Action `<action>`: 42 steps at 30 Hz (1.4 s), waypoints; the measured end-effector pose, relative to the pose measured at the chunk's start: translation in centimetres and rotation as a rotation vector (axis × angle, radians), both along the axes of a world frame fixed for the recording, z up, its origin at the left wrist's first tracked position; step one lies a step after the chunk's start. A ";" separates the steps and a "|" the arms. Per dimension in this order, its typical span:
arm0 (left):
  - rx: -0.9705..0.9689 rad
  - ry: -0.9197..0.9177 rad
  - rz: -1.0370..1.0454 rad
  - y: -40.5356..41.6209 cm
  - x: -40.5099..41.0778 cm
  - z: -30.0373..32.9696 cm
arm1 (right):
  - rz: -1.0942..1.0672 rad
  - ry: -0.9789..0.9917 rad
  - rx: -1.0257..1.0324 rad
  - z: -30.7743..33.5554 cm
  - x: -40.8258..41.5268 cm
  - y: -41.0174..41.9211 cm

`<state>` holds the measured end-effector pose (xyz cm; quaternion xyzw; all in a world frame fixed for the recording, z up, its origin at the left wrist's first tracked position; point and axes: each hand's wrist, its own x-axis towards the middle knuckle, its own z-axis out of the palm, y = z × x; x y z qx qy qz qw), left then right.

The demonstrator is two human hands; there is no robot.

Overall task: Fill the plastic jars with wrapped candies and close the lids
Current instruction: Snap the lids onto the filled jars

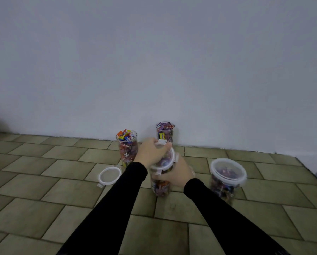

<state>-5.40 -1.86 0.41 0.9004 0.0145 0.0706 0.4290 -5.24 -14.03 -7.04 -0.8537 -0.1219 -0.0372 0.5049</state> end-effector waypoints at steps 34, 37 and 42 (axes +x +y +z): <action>0.590 0.079 -0.206 -1.9 0.4 -0.7 | 0.034 0.074 0.095 0.3 -0.9 -1.0; 0.634 0.075 -0.178 -2.0 0.0 -1.4 | 0.021 0.090 0.099 0.0 -0.9 -1.0; 0.637 0.058 -0.108 -2.8 -0.4 -1.3 | 0.025 0.105 0.102 -0.4 -0.8 -1.0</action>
